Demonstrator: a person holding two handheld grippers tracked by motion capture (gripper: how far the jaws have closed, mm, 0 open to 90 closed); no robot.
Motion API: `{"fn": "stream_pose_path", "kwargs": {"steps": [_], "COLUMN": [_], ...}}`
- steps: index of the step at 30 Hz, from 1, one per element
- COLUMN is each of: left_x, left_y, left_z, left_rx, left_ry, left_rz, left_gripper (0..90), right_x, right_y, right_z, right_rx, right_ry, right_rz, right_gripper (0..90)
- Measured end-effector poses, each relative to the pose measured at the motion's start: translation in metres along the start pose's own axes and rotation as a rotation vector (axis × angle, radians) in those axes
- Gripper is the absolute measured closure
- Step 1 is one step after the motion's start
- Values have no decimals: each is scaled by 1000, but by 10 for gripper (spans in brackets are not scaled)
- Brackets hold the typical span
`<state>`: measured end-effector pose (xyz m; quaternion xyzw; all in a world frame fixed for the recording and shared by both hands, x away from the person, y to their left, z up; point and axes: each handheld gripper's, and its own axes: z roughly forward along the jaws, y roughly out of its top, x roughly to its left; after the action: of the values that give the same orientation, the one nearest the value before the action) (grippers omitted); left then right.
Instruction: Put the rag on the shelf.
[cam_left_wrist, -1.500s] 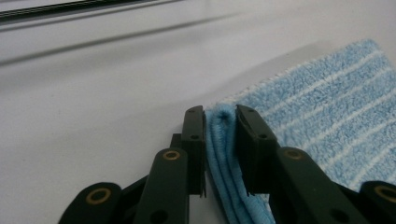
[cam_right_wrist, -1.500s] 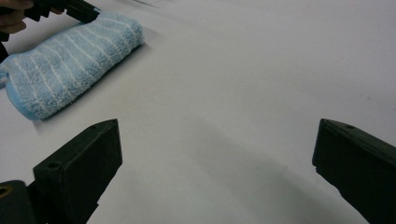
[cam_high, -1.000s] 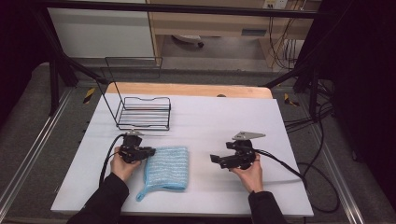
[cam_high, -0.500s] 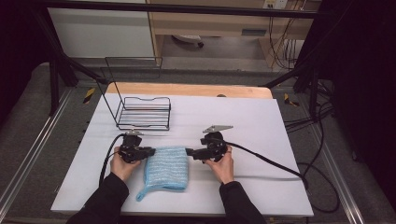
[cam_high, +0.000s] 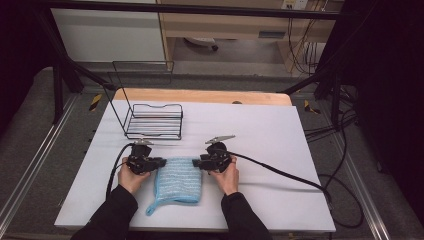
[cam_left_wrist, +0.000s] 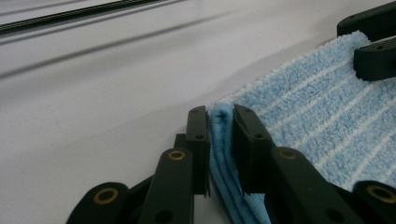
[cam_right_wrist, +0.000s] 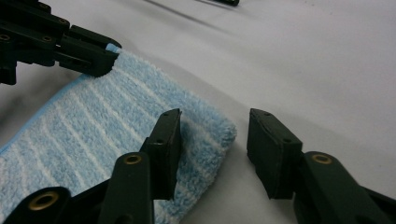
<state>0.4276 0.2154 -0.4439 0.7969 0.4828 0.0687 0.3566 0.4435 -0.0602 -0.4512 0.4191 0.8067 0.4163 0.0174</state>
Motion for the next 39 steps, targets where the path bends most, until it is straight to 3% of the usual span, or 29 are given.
{"fn": "stream_pose_path", "kwargs": {"steps": [16,28,39], "left_x": [3,3,-5], "left_y": [0,-1,-1], "left_z": [-1,-7,-24], "left_rx": [-6,-36,-104], "left_ry": [-19,-31,-32], "left_rz": [-16,-18,4], "left_gripper": [773,803,806], "right_x": [0,4,12], "right_y": [0,2,1], "right_z": [2,-4,-16], "right_rx": [41,19,-36], "right_ry": [55,55,48], "right_rz": [63,72,48], "right_gripper": [789,811,813]}}
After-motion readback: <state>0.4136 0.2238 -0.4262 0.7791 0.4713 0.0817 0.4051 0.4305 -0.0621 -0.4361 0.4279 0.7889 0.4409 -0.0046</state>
